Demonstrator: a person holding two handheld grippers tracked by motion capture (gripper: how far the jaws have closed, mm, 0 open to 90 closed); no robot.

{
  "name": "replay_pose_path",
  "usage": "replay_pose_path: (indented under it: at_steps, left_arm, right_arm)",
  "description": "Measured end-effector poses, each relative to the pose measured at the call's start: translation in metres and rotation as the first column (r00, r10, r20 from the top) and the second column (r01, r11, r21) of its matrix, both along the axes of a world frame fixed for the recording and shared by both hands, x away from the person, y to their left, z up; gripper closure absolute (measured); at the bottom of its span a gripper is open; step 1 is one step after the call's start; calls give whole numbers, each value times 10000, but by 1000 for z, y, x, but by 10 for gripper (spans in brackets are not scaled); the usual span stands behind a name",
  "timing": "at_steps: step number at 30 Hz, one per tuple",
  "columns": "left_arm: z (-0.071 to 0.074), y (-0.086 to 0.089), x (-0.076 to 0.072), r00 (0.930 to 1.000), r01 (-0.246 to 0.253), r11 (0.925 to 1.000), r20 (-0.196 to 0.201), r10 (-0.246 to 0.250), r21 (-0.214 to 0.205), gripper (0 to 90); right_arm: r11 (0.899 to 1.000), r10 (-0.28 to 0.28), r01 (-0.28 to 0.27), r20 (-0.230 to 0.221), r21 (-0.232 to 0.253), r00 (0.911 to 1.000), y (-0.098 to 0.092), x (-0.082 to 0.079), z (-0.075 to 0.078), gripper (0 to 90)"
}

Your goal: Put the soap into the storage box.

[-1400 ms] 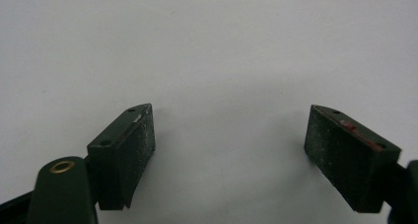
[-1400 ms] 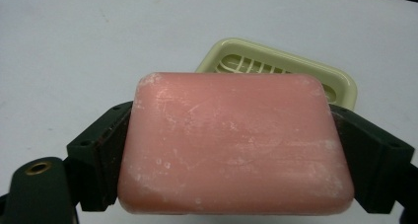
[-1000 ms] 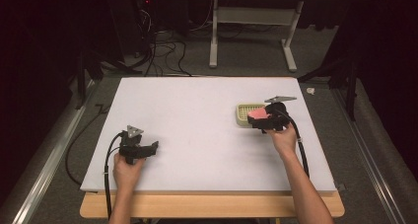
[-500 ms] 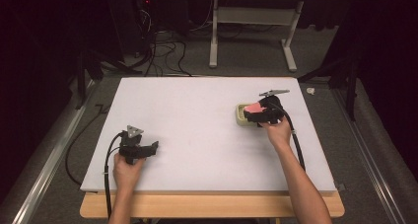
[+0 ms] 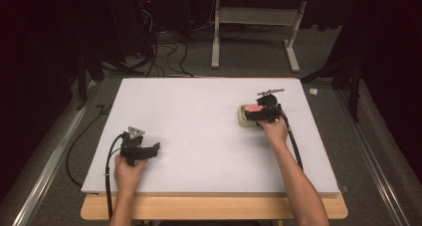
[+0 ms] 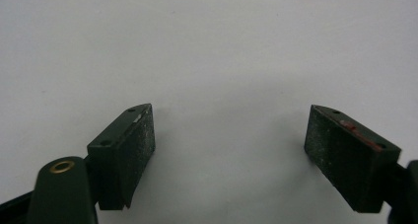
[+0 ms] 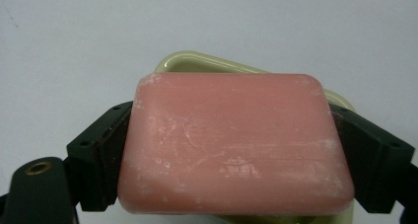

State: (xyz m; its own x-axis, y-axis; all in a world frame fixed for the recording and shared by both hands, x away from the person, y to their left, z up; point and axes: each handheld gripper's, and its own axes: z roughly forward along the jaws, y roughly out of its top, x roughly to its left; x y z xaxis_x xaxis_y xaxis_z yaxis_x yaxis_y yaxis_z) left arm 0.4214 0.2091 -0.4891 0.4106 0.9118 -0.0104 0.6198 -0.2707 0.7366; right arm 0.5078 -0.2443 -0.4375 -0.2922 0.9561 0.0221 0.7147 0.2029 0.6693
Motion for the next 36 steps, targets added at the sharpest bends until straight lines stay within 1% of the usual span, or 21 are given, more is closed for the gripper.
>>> replay_pose_path:
  at_steps: [3, 4, 7, 9, 11, 14, 18, 25, 28, 32, 33, 34, 36]
  left_arm:
    - [0, 0, 0, 10000, 0, 10000, -2, 0, 2, 200]
    - [0, 0, 0, 10000, -2, 10000, 1, 2, 2, 200]
    - [0, 0, 0, 10000, 0, 10000, -1, 0, 4, 200]
    - [0, 0, 0, 10000, -14, 10000, 7, 14, -9, 200]
    - [0, 0, 0, 10000, -20, 10000, 13, 20, -17, 200]
    - [0, 0, 0, 10000, -19, 10000, 12, 19, -16, 200]
    - [0, 0, 0, 10000, -17, 10000, 14, 17, -14, 200]
    - [0, 0, 0, 10000, -20, 10000, 20, 20, -13, 200]
    - [0, 0, 0, 10000, -19, 10000, 16, 19, -17, 200]
    - [0, 0, 0, 10000, -21, 10000, 16, 21, -17, 200]
    - [0, 0, 0, 10000, -21, 10000, 19, 21, -14, 200]
    - [0, 0, 0, 10000, -21, 10000, 17, 21, -19, 200]
    - [0, 0, 0, 10000, -19, 10000, 16, 19, -16, 201]
  right_arm:
    - [9999, -162, 162, -198, -17, 9997, 0, 3, -5, 136]
    - [9997, -200, 197, -212, -159, 9996, 2, 4, -7, 136]
    - [9996, -223, 219, -264, -160, 9994, 3, 4, -8, 136]
    - [9992, -292, 285, -240, -286, 9993, 4, 5, -9, 136]
    - [9989, -450, 445, -377, -153, 9983, 3, 7, -11, 135]
    - [9982, -593, 595, -448, 30, 9972, 1, 7, -12, 134]
    - [9979, -637, 641, -453, 67, 9969, 0, 7, -11, 133]
    - [9983, -542, 543, -40, 206, 9985, 0, 2, -2, 125]
    - [9982, -544, 545, -29, 246, 9985, 0, 0, 1, 124]
    - [9990, -421, 419, 103, 181, 9991, 0, -6, 5, 126]
    - [9992, -371, 366, 310, 173, 9988, -1, -9, 8, 132]
    - [9992, -371, 366, 310, 173, 9988, -1, -9, 8, 132]
    - [9995, -285, 276, 539, 177, 9981, -2, -15, 12, 136]
